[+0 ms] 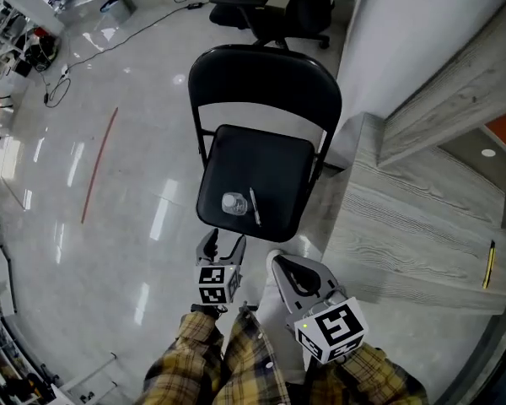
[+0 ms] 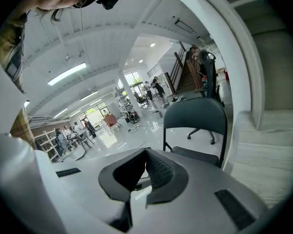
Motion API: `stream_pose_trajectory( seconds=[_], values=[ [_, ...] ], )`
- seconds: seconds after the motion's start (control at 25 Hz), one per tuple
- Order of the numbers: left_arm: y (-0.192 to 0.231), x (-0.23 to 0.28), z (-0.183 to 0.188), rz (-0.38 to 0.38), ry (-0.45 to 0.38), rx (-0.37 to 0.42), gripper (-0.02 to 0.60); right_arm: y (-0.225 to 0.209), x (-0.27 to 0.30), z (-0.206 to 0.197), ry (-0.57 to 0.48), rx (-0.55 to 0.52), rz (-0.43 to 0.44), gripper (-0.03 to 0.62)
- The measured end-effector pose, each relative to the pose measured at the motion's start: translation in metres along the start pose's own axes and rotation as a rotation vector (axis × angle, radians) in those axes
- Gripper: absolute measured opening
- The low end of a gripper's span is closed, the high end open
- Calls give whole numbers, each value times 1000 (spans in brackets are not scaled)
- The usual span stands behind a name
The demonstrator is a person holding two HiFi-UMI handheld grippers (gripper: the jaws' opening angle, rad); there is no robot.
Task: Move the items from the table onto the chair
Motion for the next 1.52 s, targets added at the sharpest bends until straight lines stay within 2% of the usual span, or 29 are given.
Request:
stream_pose_trajectory(
  seconds=[0.08, 0.24, 0.36, 0.48, 0.52, 0.6, 0.68, 0.88, 1.0, 1.16, 1.2, 1.28, 1.52],
  values=[
    [-33, -32, 29, -13, -58, 18, 243, -2, -39, 14, -26, -14, -10, 18],
    [-116, -82, 95, -75, -203, 65, 152, -24, -125, 34, -89, -11, -65, 18],
    [-194, -115, 135, -169, -293, 89, 85, -45, -198, 40, -125, -22, -132, 18],
    [-278, -134, 161, -272, -353, 134, 37, -81, -268, 32, -163, -36, -221, 18],
    [-305, -140, 165, -291, -362, 164, 11, -95, -289, 28, -172, -43, -255, 18],
    [-358, -150, 166, -333, -357, 228, 5, -122, -335, 16, -172, -40, -338, 18],
    [-414, -154, 158, -405, -334, 270, 5, -153, -388, -1, -150, -30, -445, 18],
    [-520, -154, 122, -557, -244, 281, 3, -225, -498, -59, -46, -18, -691, 18],
    [-562, -154, 103, -590, -199, 308, 3, -266, -539, -96, 45, -11, -764, 20],
    [-599, -155, 91, -617, -185, 356, 3, -321, -563, -139, 149, 35, -767, 23],
    [-605, -154, 89, -616, -182, 375, 3, -335, -565, -148, 168, 48, -767, 42],
    [-610, -153, 82, -604, -167, 409, 3, -360, -568, -165, 197, 80, -761, 123],
    [-600, -153, 61, -541, -93, 420, 3, -411, -563, -208, 273, 160, -736, 169]
  ],
)
Point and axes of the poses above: the fingertips, and each gripper's own axes: x forward along the fingers, y to its left, z out of its top, the point moved 6 cm from there along -x, backward along the fingers, and after that the axes turned 7 degrees about -x, right-handed, at the moved point
